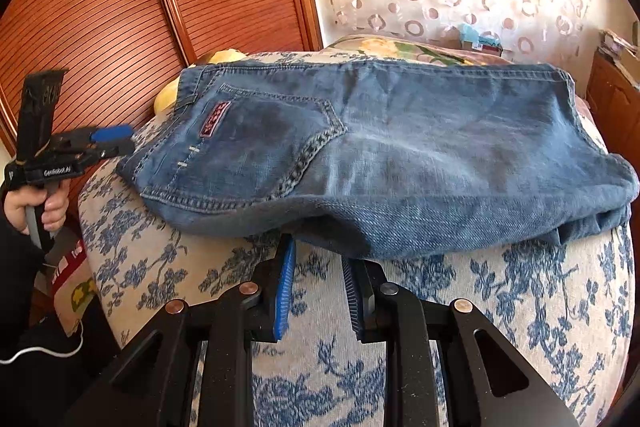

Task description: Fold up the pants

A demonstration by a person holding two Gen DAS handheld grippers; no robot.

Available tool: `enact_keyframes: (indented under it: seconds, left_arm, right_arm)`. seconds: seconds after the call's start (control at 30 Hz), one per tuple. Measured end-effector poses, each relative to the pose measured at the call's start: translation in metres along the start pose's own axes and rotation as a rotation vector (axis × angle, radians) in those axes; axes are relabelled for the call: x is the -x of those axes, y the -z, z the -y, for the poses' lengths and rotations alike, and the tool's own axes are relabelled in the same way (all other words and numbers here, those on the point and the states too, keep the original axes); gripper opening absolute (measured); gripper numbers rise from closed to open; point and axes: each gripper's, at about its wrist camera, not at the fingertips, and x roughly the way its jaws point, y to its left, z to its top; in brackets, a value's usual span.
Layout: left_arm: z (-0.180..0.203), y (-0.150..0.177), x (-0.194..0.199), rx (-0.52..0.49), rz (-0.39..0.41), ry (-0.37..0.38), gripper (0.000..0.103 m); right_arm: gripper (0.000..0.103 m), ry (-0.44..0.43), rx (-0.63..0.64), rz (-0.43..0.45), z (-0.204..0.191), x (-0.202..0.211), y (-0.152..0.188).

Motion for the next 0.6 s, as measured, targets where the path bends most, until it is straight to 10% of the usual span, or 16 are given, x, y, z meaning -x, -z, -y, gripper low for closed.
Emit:
enact_keyframes:
  seconds: [0.23,0.3,0.6]
  left_arm:
    - [-0.009,0.018,-0.011,0.038,-0.046,0.02,0.061]
    - [-0.008,0.019,-0.014,0.043,-0.051,0.019,0.061]
    - [-0.021,0.022,-0.014,0.099,-0.056,0.02,0.061]
  right_arm:
    - [0.024,0.072,0.036,-0.06,-0.009,-0.019,-0.012]
    - [0.007,0.078,0.043,-0.054,-0.011,-0.017,-0.014]
    - [0.002,-0.02,0.017,0.053,-0.006,0.033,-0.027]
